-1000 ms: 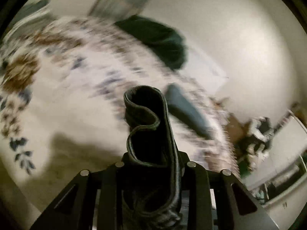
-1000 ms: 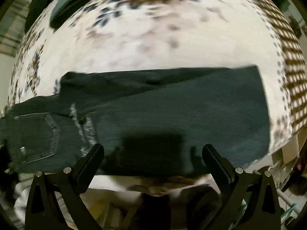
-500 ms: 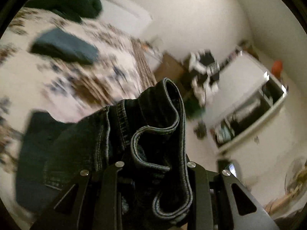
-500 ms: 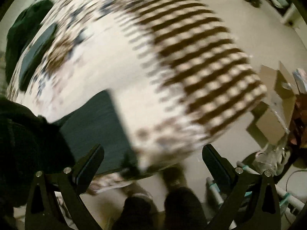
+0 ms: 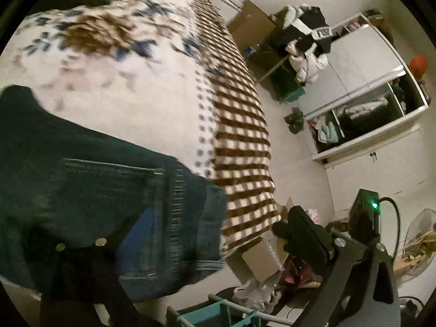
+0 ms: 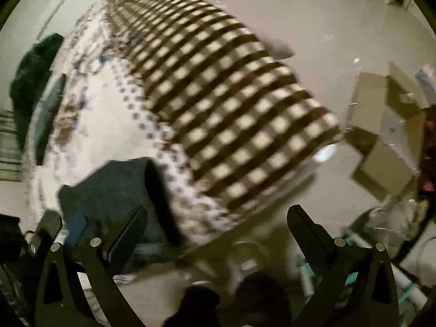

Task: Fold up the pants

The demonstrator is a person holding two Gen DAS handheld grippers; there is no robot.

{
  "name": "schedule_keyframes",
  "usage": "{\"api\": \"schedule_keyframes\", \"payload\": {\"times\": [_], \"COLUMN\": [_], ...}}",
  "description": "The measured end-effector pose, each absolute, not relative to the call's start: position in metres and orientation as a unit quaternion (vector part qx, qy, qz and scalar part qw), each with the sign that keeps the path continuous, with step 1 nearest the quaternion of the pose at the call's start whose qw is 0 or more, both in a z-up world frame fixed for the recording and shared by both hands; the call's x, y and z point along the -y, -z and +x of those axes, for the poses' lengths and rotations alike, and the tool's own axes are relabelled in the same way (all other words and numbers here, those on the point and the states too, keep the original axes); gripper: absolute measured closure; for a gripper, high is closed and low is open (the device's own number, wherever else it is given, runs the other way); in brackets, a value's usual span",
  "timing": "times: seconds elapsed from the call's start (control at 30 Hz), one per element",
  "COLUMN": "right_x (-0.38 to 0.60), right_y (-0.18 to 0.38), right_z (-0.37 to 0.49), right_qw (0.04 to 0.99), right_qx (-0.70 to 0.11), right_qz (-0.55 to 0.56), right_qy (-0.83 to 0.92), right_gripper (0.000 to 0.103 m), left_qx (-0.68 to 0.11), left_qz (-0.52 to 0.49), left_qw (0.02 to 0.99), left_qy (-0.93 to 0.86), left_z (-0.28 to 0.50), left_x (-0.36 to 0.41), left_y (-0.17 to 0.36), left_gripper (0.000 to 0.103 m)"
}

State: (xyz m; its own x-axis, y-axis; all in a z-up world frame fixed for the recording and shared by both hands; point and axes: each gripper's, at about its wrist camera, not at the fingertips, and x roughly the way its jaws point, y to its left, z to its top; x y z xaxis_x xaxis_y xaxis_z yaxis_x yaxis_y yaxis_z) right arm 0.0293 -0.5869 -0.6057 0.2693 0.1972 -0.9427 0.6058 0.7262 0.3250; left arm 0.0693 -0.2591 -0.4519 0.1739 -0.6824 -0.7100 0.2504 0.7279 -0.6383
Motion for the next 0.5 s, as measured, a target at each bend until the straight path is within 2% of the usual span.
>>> {"api": "schedule_keyframes", "payload": {"times": [0.17, 0.27, 0.37, 0.4, 0.43, 0.47, 0.5], "right_x": [0.565, 0.547, 0.533, 0.53, 0.526, 0.521, 0.514], "right_y": [0.627, 0.661, 0.708, 0.71, 0.698, 0.69, 0.67], "right_z": [0.066, 0.095, 0.112, 0.114, 0.117, 0.119, 0.123], "right_qw": [0.715, 0.692, 0.631, 0.631, 0.657, 0.672, 0.704], "right_qx": [-0.572, -0.583, -0.621, -0.616, -0.596, -0.595, -0.601], "right_qz": [0.402, 0.424, 0.463, 0.471, 0.459, 0.44, 0.379], "right_qy": [0.032, -0.015, -0.036, -0.036, -0.045, -0.047, -0.012], "right_gripper": [0.0, 0.0, 0.0, 0.008, 0.027, 0.079, 0.09], "left_qx": [-0.564, -0.577, -0.599, -0.606, -0.612, -0.619, -0.623], "left_qz": [-0.181, -0.167, -0.164, -0.168, -0.169, -0.173, -0.179], "left_qw": [0.776, 0.784, 0.772, 0.766, 0.761, 0.754, 0.748], "left_qy": [0.218, 0.156, 0.132, 0.134, 0.133, 0.136, 0.142], "left_z": [0.108, 0.125, 0.139, 0.142, 0.144, 0.146, 0.145], "left_x": [0.16, 0.105, 0.075, 0.069, 0.067, 0.065, 0.064], "left_y": [0.458, 0.48, 0.505, 0.512, 0.517, 0.525, 0.529], "left_gripper": [0.002, 0.002, 0.002, 0.002, 0.002, 0.002, 0.002]}}
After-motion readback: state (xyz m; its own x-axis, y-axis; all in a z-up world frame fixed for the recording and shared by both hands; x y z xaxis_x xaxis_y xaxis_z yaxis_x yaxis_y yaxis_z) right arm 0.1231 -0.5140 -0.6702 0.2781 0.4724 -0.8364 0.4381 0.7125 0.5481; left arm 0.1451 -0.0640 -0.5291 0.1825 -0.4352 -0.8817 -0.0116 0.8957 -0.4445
